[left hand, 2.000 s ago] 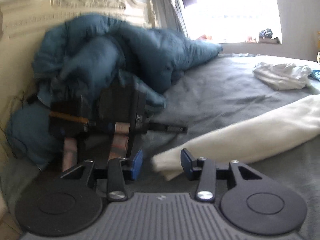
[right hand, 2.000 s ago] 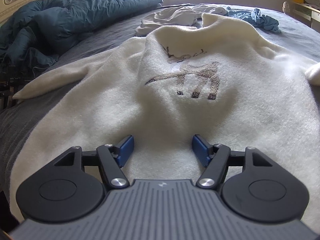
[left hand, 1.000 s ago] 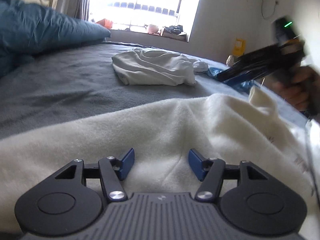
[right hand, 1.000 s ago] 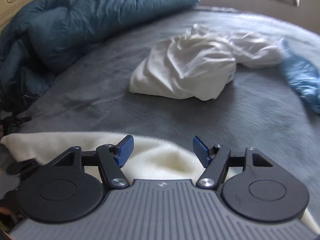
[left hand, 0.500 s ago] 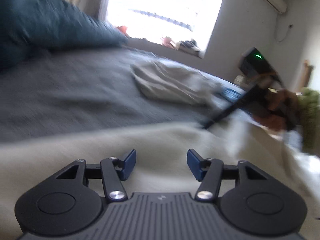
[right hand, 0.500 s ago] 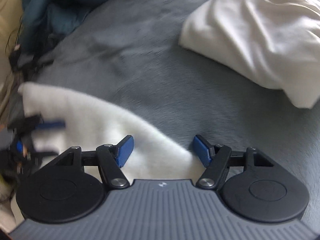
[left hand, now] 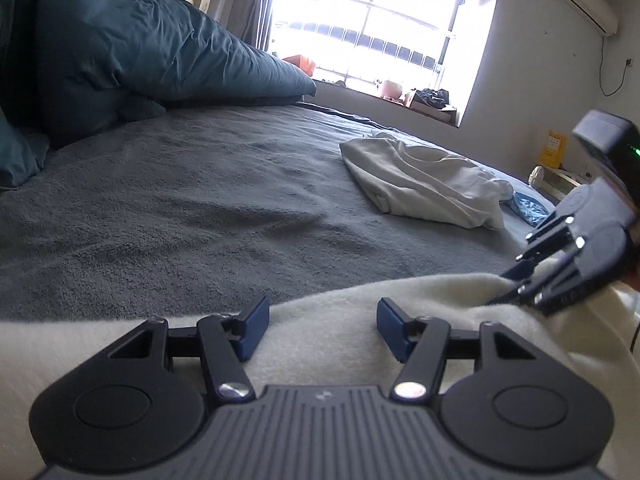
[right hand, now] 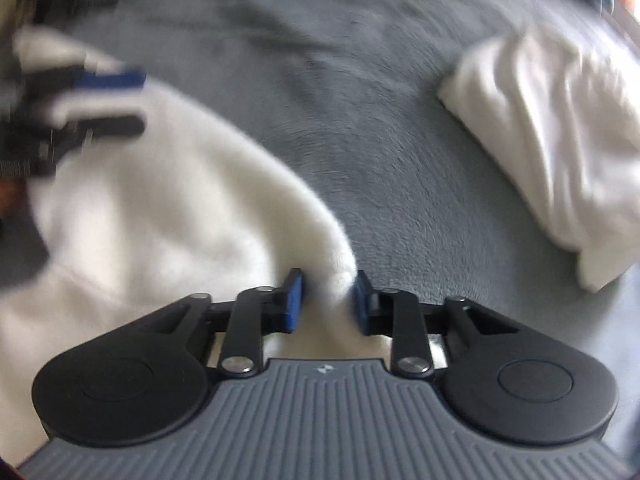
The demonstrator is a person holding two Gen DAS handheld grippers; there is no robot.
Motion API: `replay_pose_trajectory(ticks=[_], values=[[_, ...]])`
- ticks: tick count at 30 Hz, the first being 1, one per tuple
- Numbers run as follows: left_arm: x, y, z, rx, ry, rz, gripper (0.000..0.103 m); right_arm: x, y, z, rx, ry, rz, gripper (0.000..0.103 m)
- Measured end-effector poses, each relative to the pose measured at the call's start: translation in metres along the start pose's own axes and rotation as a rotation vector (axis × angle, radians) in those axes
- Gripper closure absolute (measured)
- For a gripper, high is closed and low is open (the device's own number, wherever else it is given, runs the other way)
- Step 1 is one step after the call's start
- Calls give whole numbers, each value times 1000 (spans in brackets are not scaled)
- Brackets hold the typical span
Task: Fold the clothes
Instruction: 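Move the right gripper to the fleece edge and close on it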
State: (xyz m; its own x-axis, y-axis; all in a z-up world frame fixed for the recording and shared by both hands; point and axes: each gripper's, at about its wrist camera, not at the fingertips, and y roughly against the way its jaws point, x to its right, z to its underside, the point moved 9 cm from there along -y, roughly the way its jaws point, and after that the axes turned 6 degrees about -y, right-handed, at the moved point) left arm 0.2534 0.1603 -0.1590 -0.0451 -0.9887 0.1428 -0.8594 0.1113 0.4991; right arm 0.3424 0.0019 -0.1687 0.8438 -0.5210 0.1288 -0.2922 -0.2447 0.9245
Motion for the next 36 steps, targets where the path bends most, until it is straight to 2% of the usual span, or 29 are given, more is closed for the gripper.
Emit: replay_pose_trajectory(ticks=[5, 7, 9, 13, 18, 20, 23, 25, 27, 29, 32, 36], values=[[-2, 4, 0, 16, 21, -9, 42, -34, 7, 2, 41, 319, 332, 87], [-9, 8, -3, 47, 67, -21, 42, -41, 9, 1, 63, 429, 432, 88], [-19, 12, -7, 85, 120, -42, 42, -39, 13, -2, 94, 473, 499, 88], [-41, 14, -8, 112, 219, -73, 43, -28, 14, -15, 166, 459, 550, 89], [-42, 14, -10, 113, 209, -88, 44, -15, -11, -20, 214, 415, 549, 91], [-42, 13, -10, 111, 206, -91, 44, -10, -22, -22, 229, 372, 534, 91], [-43, 13, -9, 107, 210, -94, 44, 4, -15, -30, 269, 237, 446, 87], [-42, 14, -9, 103, 207, -96, 44, 25, 3, -41, 285, 16, 298, 84], [-41, 15, -10, 98, 201, -98, 44, 55, 40, -46, 342, -191, 224, 81], [-38, 17, -12, 95, 194, -92, 44, 85, 88, -41, 419, -324, 261, 76], [-32, 24, -17, 94, 181, -78, 44, 117, 168, -5, 473, -476, 354, 71], [-17, 37, -26, 116, 152, -42, 43, 118, 257, 92, 478, -624, 453, 62]])
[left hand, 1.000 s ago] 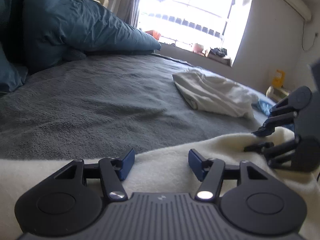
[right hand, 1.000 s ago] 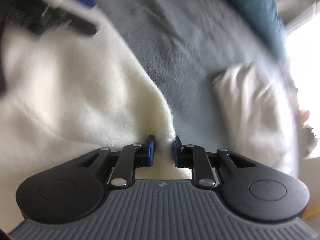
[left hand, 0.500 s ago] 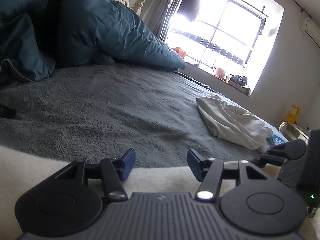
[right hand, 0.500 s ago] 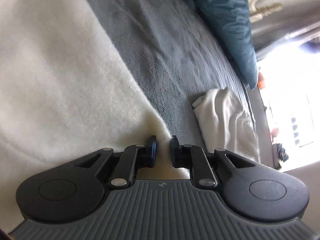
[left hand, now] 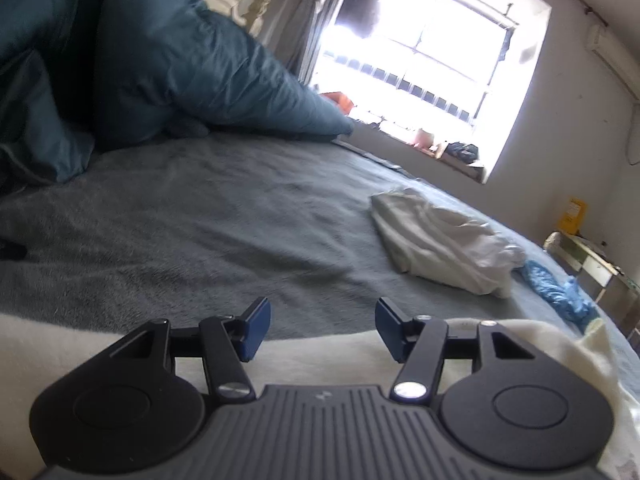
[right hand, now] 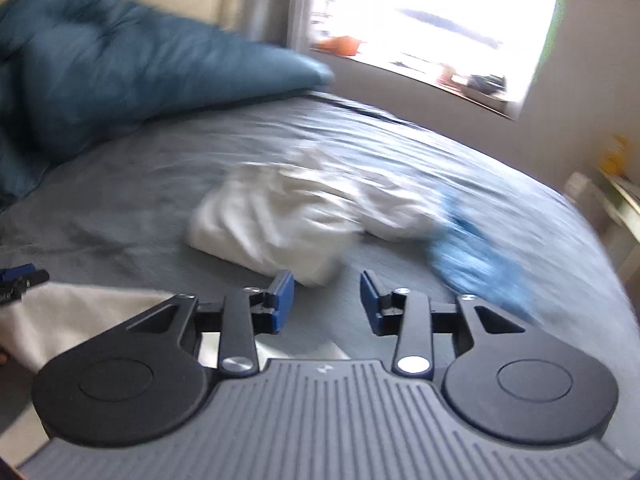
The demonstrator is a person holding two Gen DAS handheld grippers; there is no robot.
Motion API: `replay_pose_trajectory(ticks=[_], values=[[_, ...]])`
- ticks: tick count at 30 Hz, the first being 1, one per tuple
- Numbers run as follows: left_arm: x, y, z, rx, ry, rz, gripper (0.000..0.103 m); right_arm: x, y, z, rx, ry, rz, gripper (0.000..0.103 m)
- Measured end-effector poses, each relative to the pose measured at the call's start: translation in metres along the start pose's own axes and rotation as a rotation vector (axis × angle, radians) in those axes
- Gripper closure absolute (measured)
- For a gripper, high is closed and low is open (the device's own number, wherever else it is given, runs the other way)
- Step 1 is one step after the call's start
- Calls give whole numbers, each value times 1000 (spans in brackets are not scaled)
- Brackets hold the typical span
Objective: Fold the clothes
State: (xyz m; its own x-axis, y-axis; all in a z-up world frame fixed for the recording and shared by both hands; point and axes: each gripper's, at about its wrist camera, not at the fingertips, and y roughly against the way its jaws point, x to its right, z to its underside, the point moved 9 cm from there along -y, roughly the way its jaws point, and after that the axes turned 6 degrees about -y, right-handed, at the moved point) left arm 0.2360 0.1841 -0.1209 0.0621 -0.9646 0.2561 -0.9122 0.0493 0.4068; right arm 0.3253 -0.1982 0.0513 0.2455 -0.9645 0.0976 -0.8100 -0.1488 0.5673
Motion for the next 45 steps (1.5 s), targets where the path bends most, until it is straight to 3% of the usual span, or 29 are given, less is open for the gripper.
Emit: replay_pose_trajectory(ticks=[4, 7, 11, 14, 18, 24, 29, 33, 34, 35, 36, 41, 45], values=[[24, 18, -9, 35, -38, 48, 40, 75, 81, 40, 7, -64, 84, 55], [54, 26, -13, 28, -91, 104, 36, 115, 104, 64, -1, -133, 88, 47], [106, 12, -18, -41, -134, 228, 36, 120, 68, 89, -46, -247, -67, 40], [143, -19, -26, -85, -198, 326, 35, 95, 9, 107, -105, -269, -198, 39], [174, -85, -29, -213, -266, 388, 31, 65, -63, 118, -148, -200, -268, 39], [201, -170, -14, -400, -228, 468, 26, 62, -132, 115, -191, -243, -375, 37], [236, -194, 7, -484, -212, 617, 26, 59, -159, 111, -225, -302, -473, 37], [261, -183, 25, -515, -354, 689, 28, 49, -158, 112, -225, -244, -504, 41], [265, -180, 29, -521, -390, 692, 29, 46, -155, 112, -222, -218, -503, 49], [268, -178, 32, -525, -422, 691, 33, 44, -152, 113, -218, -192, -500, 70], [267, -176, 33, -520, -432, 681, 40, 43, -148, 113, -201, -161, -476, 80], [259, -168, 35, -491, -477, 632, 74, 37, -101, 118, -53, -59, -421, 94], [259, -151, 24, -411, -470, 658, 88, 28, -60, 136, 31, 34, -381, 95]])
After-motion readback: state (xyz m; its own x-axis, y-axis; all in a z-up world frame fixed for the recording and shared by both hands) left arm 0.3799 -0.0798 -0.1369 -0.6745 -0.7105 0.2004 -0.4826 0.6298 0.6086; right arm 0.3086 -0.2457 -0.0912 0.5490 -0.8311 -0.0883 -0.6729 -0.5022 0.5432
